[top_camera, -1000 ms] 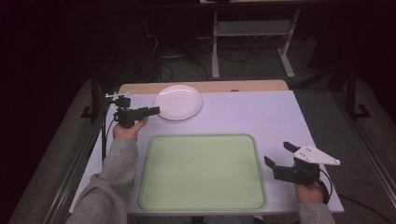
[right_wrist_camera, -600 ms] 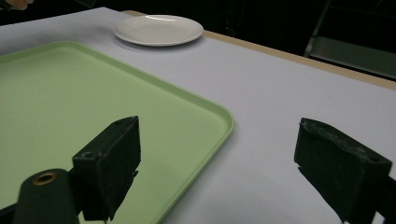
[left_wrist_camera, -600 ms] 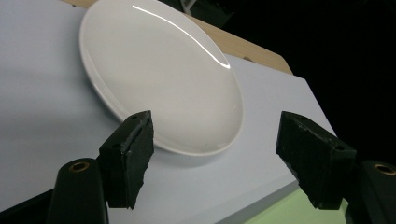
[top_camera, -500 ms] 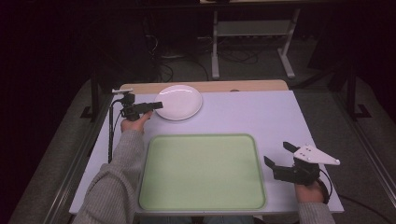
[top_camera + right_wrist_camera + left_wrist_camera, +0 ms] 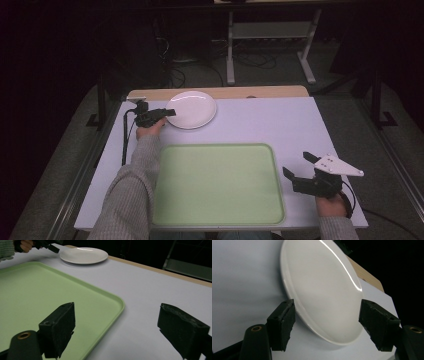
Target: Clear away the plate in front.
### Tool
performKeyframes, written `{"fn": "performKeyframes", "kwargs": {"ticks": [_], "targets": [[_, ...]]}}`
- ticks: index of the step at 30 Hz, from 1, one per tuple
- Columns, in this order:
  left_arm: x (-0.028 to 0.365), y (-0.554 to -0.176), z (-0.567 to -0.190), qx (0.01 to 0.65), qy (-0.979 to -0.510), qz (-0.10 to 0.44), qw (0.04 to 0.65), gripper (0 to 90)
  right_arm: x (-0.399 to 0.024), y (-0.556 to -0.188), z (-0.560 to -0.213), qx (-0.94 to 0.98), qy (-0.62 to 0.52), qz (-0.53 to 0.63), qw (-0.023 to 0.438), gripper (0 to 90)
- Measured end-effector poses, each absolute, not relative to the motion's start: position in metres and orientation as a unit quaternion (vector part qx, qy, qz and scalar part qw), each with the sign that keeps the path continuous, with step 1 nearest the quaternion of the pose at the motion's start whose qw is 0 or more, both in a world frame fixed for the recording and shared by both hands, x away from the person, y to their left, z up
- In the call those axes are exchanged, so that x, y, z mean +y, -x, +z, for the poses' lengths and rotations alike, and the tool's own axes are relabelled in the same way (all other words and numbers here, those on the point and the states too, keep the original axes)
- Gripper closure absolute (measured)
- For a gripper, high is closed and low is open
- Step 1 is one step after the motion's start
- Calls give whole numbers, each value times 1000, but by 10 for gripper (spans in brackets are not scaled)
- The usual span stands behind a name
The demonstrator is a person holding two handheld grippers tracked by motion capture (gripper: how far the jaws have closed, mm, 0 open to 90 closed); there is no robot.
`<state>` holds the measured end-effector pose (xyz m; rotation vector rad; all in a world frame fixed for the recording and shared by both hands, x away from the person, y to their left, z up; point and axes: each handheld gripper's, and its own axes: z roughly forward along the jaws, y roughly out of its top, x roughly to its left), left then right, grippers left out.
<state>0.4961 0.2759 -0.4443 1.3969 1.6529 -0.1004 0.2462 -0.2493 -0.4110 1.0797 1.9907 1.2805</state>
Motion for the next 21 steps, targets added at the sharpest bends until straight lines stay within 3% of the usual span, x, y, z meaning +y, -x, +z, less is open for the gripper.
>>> {"fn": "performKeyframes", "kwargs": {"ticks": [7,13,21], "targets": [[275,-501,-459,693,-549,-61,463,304,-251,-245,-411,735,-402,477,266,136],[274,-506,-462,710,-516,-87,470,379,-251,-245,-410,733,-402,478,271,136],[271,-507,-466,722,-480,-102,488,370,-250,-245,-410,735,-398,478,269,137]]}}
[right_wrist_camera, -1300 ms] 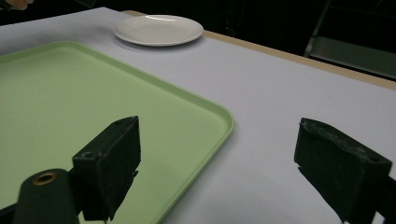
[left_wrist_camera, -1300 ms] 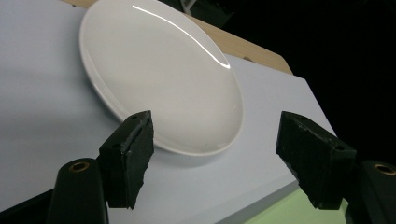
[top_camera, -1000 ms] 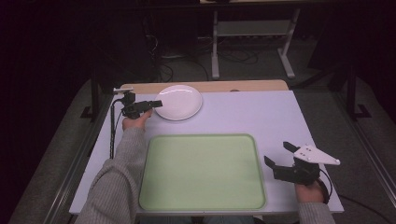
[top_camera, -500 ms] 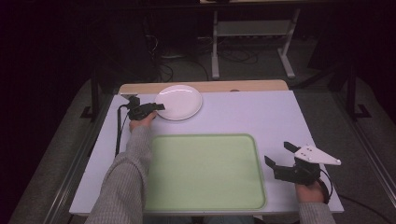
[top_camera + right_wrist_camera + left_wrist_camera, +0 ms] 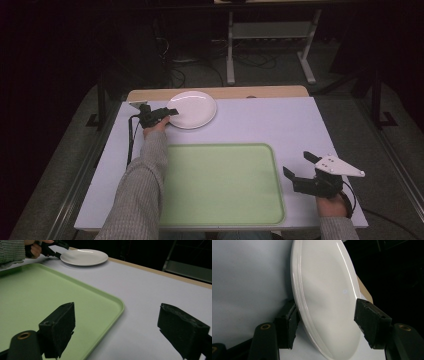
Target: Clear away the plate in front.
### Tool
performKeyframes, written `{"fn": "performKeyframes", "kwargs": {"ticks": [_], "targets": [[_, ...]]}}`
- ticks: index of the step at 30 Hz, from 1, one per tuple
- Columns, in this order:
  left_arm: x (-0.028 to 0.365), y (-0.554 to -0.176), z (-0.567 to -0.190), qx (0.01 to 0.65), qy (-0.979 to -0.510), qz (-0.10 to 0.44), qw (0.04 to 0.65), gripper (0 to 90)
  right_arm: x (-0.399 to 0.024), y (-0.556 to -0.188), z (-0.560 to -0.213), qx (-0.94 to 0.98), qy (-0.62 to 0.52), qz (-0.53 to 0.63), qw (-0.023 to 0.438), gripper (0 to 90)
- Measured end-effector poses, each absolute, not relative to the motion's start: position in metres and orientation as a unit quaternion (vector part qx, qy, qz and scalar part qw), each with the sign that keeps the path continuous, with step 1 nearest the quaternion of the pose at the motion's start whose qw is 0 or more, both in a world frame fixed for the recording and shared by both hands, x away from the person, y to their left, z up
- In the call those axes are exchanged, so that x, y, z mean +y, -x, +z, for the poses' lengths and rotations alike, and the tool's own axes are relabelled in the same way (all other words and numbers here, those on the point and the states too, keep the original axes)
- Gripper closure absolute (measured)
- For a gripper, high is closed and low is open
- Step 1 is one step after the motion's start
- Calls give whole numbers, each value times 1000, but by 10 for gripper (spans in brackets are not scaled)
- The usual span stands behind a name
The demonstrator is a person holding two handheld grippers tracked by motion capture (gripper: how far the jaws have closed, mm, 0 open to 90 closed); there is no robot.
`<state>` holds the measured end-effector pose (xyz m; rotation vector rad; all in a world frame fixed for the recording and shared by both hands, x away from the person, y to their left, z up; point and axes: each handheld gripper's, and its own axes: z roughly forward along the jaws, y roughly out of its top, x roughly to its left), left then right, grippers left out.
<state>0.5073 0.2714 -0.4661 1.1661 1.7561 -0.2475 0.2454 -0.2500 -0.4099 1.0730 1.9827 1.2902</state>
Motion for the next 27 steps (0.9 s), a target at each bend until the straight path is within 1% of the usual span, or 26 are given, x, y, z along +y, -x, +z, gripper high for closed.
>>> {"fn": "performKeyframes", "kwargs": {"ticks": [5,6,9,14,16,20,22,25,27], "targets": [[272,-507,-467,731,-474,-99,480,443,-250,-245,-410,735,-397,480,268,137],[272,-507,-467,731,-475,-99,481,447,-250,-245,-410,735,-397,480,267,137],[273,-504,-469,735,-472,-88,479,527,-250,-245,-409,736,-395,480,267,137],[272,-503,-469,739,-474,-79,472,583,-251,-244,-409,734,-396,484,266,137],[273,-503,-470,738,-478,-74,471,627,-251,-244,-408,734,-395,484,266,136],[275,-500,-474,743,-467,-73,475,718,-251,-244,-408,736,-393,483,266,136],[276,-500,-475,744,-469,-68,471,760,-251,-244,-408,736,-393,483,266,136],[277,-500,-475,749,-462,-74,469,797,-251,-244,-408,734,-396,483,265,136],[277,-501,-475,749,-461,-75,469,800,-251,-244,-408,734,-397,483,265,136]]}}
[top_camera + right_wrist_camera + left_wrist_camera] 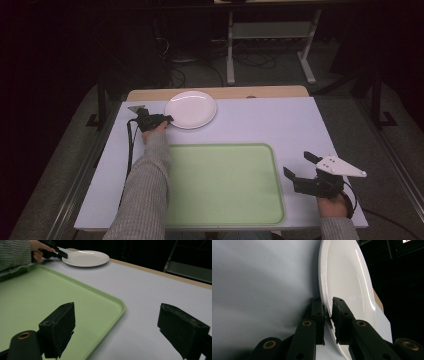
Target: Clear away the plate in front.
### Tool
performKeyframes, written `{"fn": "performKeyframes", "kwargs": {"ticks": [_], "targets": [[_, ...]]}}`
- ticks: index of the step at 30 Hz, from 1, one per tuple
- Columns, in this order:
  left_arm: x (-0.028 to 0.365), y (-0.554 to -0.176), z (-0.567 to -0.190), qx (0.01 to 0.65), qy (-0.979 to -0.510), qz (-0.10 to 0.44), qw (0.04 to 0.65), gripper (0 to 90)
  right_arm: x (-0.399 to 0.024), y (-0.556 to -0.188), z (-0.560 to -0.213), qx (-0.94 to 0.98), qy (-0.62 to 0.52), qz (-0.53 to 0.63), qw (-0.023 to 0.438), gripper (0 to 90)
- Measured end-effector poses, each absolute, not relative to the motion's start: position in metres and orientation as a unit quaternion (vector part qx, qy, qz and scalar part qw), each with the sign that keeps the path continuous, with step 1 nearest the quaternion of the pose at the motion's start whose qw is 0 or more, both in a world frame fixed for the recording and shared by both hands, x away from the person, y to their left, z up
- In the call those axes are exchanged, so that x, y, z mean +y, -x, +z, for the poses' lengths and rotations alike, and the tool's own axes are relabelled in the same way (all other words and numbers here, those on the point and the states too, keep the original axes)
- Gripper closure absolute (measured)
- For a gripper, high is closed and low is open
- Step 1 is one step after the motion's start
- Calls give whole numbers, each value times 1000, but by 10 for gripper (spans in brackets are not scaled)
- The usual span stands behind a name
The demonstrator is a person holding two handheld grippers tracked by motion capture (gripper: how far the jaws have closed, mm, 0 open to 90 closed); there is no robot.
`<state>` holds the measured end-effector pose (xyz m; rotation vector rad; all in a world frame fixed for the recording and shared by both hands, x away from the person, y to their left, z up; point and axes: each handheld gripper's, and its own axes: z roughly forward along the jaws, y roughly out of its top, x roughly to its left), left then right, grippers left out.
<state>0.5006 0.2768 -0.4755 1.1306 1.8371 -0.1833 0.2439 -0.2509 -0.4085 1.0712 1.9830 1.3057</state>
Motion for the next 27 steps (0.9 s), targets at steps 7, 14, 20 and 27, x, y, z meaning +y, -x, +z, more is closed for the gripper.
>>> {"fn": "performKeyframes", "kwargs": {"ticks": [7,14,20,27], "targets": [[278,-501,-476,747,-462,-77,472,810,-251,-245,-409,736,-396,482,263,136],[280,-498,-480,741,-441,-86,499,836,-251,-245,-410,737,-396,481,262,137],[280,-497,-474,725,-430,-93,530,876,-251,-245,-410,736,-398,481,261,136],[282,-496,-476,725,-419,-103,536,876,-252,-245,-410,735,-399,483,259,136]]}}
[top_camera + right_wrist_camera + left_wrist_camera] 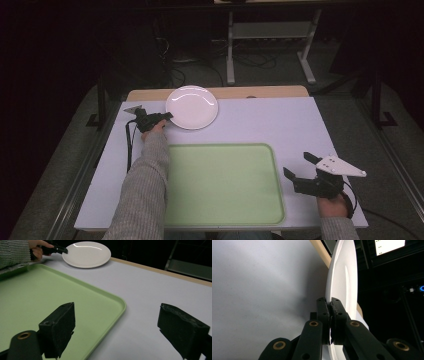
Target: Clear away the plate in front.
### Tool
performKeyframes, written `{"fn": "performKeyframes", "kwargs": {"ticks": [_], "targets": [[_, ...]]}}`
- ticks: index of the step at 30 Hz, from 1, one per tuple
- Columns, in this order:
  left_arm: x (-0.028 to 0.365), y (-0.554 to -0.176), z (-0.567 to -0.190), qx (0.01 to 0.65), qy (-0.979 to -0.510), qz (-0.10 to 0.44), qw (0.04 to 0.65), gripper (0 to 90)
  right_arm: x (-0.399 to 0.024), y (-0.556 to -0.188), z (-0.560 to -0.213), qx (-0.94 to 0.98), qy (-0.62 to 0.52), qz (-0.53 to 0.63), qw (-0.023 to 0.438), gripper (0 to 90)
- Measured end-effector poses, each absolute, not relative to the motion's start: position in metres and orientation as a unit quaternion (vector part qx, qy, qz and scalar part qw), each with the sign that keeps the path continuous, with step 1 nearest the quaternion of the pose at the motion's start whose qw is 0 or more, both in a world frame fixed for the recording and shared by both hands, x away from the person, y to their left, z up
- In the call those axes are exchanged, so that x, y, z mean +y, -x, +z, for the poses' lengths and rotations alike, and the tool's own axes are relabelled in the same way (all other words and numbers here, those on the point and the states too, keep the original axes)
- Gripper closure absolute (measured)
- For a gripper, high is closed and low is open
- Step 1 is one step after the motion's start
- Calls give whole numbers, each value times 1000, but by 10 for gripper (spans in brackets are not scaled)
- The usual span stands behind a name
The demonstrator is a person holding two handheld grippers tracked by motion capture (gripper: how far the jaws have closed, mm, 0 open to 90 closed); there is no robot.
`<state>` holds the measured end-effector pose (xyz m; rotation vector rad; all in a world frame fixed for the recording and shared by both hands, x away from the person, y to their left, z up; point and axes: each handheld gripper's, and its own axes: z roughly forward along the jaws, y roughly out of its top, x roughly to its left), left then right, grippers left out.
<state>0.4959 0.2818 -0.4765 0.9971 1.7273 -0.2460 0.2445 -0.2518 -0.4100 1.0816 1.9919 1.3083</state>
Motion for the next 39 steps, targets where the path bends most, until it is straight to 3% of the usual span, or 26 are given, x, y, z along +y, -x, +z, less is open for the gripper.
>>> {"fn": "performKeyframes", "kwargs": {"ticks": [10,23,39], "targets": [[283,-494,-469,724,-427,-87,535,875,-251,-246,-411,737,-400,480,259,137],[284,-493,-465,705,-424,-113,558,877,-252,-246,-411,734,-402,482,260,136],[305,-479,-448,669,-453,-110,580,878,-251,-247,-411,735,-402,478,263,136]]}}
